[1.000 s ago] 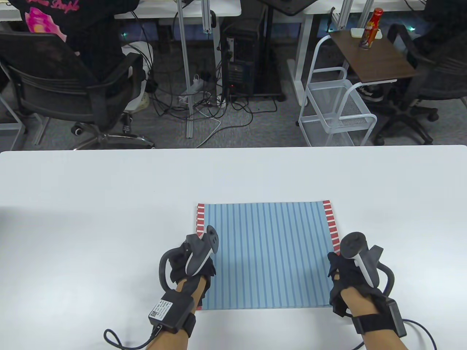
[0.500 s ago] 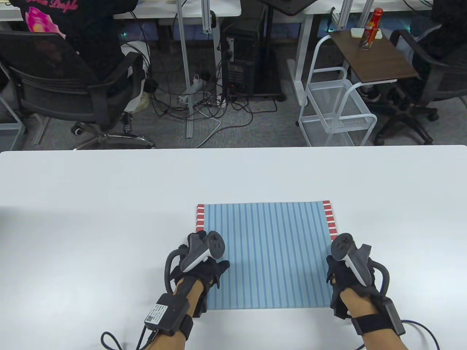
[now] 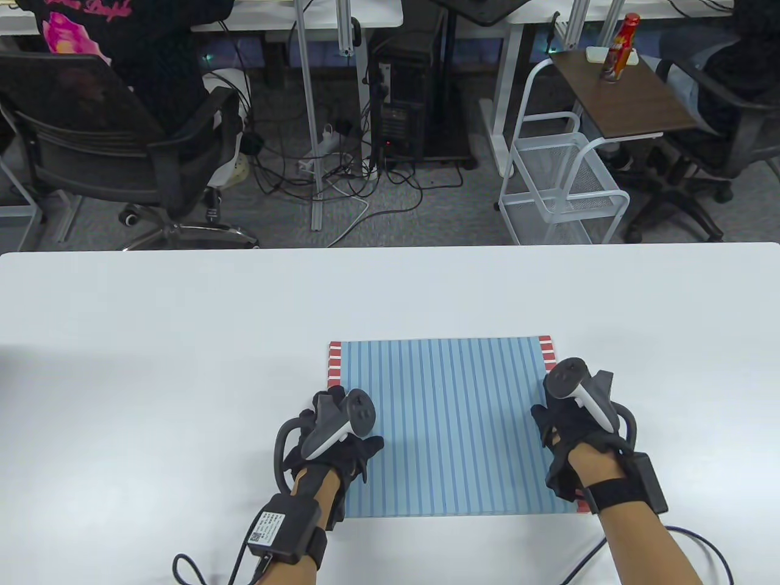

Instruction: Unroll mouse pads and stack together

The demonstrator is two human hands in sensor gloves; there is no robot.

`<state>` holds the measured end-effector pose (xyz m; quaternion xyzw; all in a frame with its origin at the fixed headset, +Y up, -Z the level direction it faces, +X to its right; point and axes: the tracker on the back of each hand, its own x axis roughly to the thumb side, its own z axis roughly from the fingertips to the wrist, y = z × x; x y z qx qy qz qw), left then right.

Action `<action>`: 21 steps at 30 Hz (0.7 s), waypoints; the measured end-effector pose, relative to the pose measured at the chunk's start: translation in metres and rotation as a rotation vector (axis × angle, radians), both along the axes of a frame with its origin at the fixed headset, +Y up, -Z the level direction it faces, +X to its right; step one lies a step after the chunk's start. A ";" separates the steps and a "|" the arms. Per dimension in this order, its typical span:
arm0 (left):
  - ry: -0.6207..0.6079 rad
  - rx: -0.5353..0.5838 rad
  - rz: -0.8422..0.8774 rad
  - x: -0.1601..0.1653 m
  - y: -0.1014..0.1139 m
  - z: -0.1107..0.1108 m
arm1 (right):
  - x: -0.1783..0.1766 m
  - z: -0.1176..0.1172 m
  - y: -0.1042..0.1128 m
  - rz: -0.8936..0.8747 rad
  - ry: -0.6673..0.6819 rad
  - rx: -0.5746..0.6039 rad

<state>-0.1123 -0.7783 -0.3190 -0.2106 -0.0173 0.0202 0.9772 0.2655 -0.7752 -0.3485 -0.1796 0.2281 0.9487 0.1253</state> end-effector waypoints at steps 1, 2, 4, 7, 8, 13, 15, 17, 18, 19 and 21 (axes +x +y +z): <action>0.002 -0.003 -0.006 0.000 0.000 0.000 | 0.000 0.000 0.000 -0.002 0.004 0.000; 0.004 -0.007 -0.008 0.001 0.001 -0.001 | 0.000 0.000 0.000 0.000 0.005 0.002; 0.008 -0.007 -0.009 0.001 0.001 -0.001 | 0.001 0.003 -0.001 0.003 0.014 0.013; 0.011 -0.003 -0.004 0.001 0.000 0.000 | 0.002 0.011 0.000 0.005 0.033 0.023; 0.011 0.001 -0.004 0.001 0.000 0.000 | 0.002 0.016 0.000 0.011 0.047 0.025; 0.009 0.000 -0.002 0.001 -0.001 0.001 | 0.003 0.035 0.002 0.047 0.088 0.043; 0.008 -0.001 -0.003 0.001 -0.001 0.002 | 0.004 0.044 0.003 0.058 0.104 0.046; 0.008 -0.003 -0.005 0.001 -0.001 0.002 | 0.006 0.051 0.003 0.061 0.115 0.052; 0.008 -0.003 -0.004 0.001 -0.001 0.002 | 0.006 0.056 0.004 0.063 0.121 0.050; 0.009 -0.003 -0.005 0.001 -0.001 0.002 | 0.007 0.059 0.004 0.065 0.124 0.048; 0.009 -0.003 -0.009 0.001 -0.001 0.002 | 0.008 0.063 0.005 0.067 0.129 0.042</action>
